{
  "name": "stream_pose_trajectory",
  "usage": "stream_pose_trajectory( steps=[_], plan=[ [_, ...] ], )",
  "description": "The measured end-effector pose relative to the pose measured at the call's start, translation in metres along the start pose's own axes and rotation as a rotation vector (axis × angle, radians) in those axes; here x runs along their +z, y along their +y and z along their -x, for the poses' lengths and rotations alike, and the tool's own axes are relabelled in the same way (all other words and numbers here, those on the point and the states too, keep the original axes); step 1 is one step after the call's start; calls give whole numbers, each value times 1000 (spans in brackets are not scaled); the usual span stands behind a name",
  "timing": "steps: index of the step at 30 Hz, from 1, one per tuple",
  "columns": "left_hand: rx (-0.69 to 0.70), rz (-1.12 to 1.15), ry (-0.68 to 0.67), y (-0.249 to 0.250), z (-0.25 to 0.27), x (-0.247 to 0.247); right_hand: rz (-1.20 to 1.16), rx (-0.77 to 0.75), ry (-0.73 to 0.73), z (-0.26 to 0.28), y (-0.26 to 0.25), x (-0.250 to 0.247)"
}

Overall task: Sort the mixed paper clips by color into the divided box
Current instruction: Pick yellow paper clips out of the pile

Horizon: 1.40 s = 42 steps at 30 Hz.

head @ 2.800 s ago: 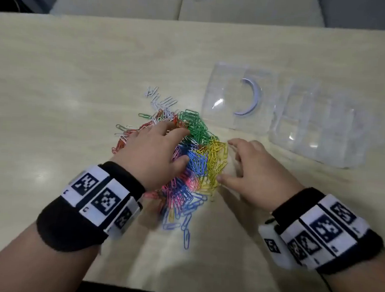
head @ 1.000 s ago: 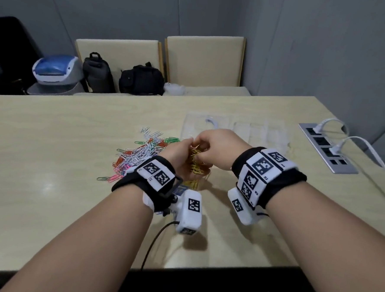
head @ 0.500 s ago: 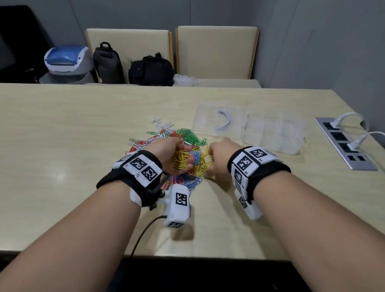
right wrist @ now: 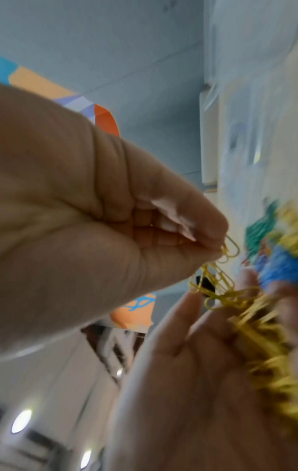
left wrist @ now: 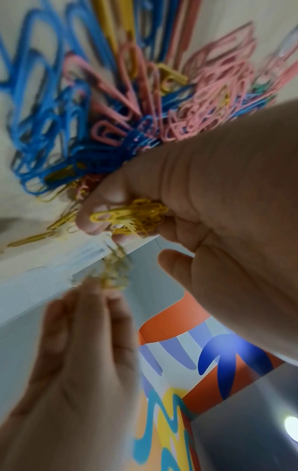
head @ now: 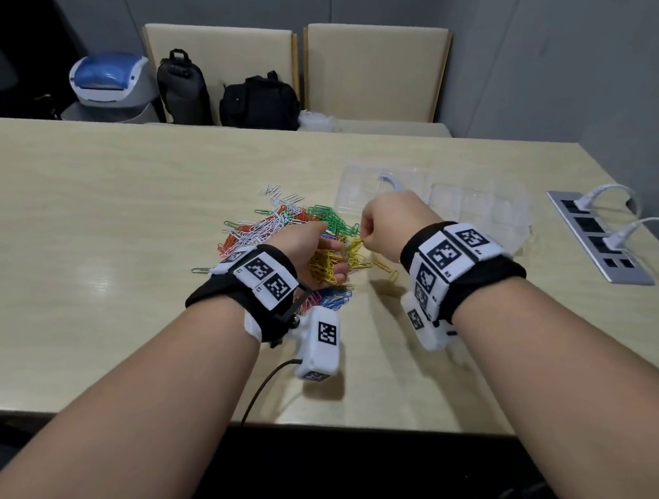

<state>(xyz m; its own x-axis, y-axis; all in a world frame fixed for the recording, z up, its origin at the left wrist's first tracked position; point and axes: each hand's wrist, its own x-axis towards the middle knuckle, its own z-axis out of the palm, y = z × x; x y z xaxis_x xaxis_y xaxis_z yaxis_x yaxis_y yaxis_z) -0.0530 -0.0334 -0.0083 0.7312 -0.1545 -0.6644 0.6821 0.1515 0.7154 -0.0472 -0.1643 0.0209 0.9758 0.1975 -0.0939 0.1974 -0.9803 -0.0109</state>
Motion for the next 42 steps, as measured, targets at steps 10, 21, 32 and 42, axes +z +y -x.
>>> stream_pose_trajectory(
  steps=[10,21,32,42],
  plan=[
    [0,49,-35,0,-1,-2,-295,3,45,8,-12,-21],
    [21,-58,6,-2,0,-17,18,21,-178,-2,-7,36],
    [26,-23,-26,-8,0,-16,63,113,-118,6,-3,33],
    [8,62,-25,-9,0,-4,-68,14,25,11,-20,-12]
  ],
)
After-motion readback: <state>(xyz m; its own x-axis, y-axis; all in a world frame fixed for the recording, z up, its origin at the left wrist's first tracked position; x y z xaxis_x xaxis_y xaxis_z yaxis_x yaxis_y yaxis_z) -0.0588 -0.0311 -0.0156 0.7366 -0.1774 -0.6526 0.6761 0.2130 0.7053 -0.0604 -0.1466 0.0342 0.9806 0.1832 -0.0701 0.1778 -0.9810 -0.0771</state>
